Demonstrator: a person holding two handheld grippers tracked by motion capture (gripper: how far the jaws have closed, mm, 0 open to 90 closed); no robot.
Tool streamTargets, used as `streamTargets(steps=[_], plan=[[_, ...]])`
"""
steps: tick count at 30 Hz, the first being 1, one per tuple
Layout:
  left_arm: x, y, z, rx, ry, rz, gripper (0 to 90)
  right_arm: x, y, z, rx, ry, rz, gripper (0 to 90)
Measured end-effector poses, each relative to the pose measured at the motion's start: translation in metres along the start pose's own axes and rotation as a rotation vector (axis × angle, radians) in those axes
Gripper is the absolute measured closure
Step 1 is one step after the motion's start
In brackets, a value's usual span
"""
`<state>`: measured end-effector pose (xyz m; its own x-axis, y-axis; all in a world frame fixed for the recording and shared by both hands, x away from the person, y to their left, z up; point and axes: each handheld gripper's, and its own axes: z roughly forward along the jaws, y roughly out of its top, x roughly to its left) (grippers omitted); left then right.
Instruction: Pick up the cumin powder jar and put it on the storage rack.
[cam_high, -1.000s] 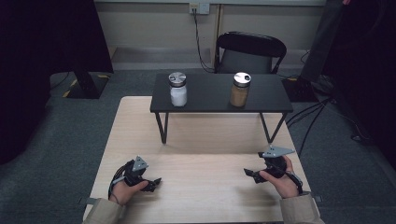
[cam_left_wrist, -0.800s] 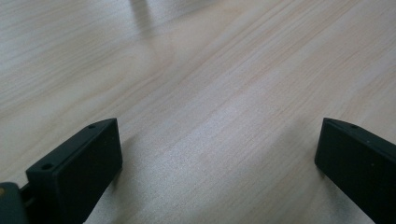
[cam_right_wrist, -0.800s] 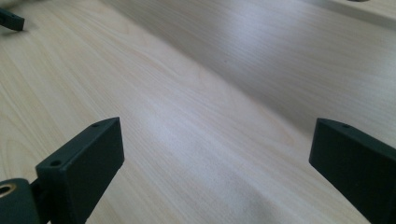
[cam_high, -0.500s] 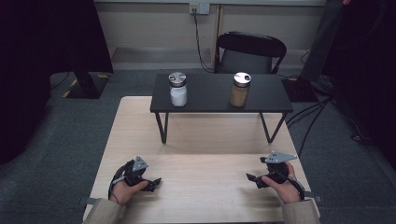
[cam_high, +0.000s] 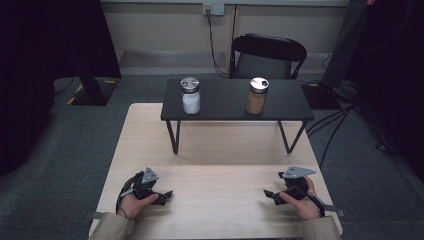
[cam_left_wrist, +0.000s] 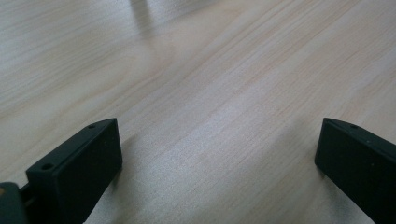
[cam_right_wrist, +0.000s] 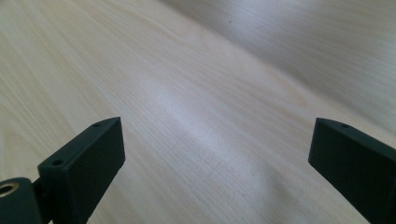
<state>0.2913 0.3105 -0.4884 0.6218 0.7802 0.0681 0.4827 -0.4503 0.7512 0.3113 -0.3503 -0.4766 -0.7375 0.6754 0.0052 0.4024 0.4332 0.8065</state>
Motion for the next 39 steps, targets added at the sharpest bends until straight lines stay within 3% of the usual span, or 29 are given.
streamTargets(steps=[26,39], plan=[[0.000,0.000,0.000,0.000,0.002,0.001,0.0,0.002,-0.005,0.013,0.087,-0.017,-0.017,3.4],[-0.001,0.000,0.000,0.000,0.001,-0.002,0.0,0.008,-0.005,0.016,0.093,-0.037,-0.037,0.3]])
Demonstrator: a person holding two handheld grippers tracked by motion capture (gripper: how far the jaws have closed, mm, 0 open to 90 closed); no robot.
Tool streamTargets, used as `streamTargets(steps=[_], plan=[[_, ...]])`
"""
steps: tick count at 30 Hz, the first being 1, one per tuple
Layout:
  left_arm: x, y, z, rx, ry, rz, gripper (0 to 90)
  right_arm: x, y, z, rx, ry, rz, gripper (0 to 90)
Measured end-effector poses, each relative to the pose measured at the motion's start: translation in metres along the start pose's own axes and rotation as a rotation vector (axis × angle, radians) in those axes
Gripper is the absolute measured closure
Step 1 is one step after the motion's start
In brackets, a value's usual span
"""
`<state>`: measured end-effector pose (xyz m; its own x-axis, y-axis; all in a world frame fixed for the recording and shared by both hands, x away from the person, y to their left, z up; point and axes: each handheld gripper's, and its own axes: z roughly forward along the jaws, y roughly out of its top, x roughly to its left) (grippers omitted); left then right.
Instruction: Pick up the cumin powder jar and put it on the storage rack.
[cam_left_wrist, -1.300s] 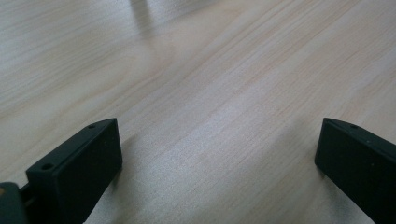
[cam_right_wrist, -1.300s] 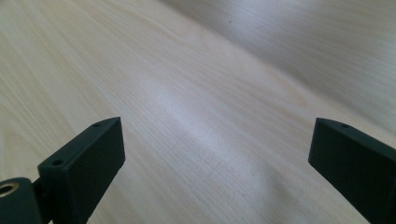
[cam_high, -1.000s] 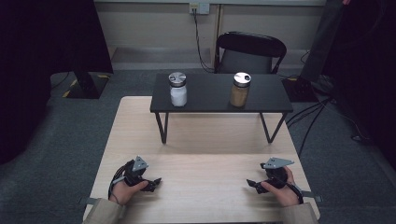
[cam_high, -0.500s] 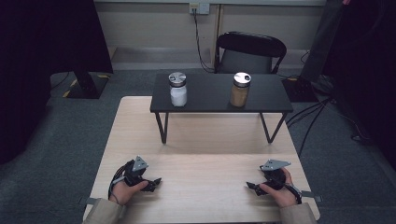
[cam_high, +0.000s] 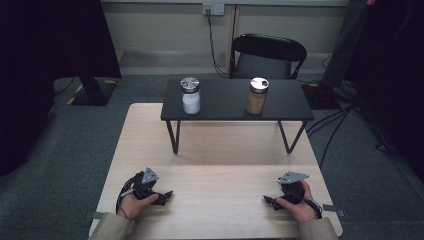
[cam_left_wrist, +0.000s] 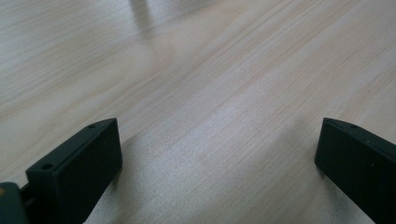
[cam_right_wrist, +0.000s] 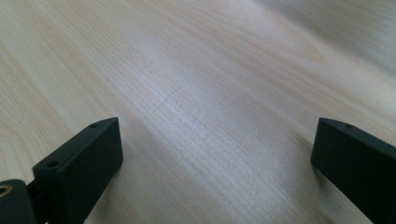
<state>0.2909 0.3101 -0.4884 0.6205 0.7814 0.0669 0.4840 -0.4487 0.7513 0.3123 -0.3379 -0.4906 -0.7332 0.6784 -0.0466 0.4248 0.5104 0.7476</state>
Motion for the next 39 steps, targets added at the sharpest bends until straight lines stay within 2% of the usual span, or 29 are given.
streamTargets(steps=[39], plan=[[-0.0014,0.0002,0.0007,-0.002,0.003,-0.009,0.0,0.0046,-0.0030,0.0021,-0.016,-0.018,0.010,0.0]])
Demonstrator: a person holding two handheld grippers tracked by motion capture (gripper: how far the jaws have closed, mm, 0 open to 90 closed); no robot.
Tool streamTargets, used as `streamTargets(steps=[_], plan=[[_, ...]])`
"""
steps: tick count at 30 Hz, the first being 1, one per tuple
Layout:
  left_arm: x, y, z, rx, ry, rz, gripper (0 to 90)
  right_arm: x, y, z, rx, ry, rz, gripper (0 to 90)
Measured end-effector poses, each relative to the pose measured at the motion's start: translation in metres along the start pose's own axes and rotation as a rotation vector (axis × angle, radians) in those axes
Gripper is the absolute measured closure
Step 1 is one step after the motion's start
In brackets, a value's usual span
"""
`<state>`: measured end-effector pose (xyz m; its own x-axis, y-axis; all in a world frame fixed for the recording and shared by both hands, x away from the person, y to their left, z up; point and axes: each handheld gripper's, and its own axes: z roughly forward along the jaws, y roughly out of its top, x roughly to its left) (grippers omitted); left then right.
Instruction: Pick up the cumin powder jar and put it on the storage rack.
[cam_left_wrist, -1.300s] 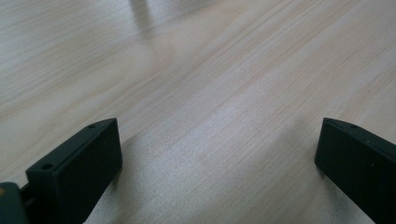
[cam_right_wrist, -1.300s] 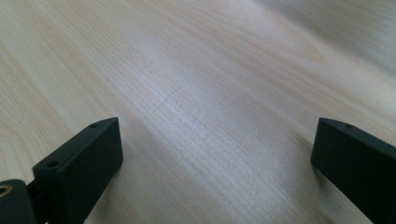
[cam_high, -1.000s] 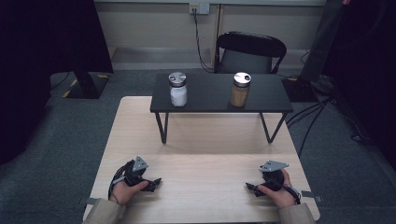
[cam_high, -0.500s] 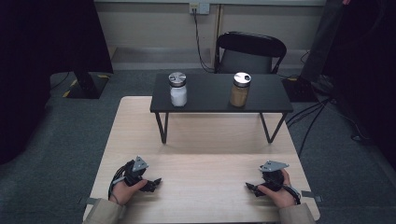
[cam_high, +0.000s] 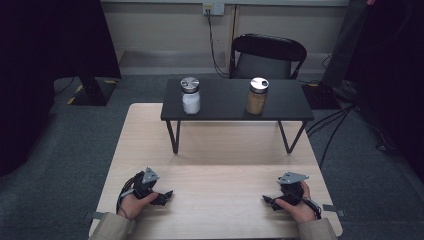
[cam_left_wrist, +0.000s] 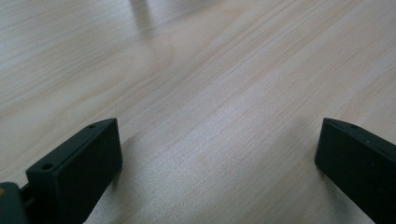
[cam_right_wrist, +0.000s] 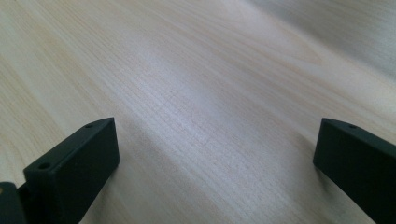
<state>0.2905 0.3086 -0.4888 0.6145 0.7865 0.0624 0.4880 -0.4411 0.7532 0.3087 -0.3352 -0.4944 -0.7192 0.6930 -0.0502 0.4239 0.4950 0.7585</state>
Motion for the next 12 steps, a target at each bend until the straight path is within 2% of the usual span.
streamTargets(steps=[12], plan=[[0.0005,0.0005,-0.0001,0.002,-0.001,0.003,0.0,0.0000,0.0000,0.0000,0.000,0.000,0.000,0.0]])
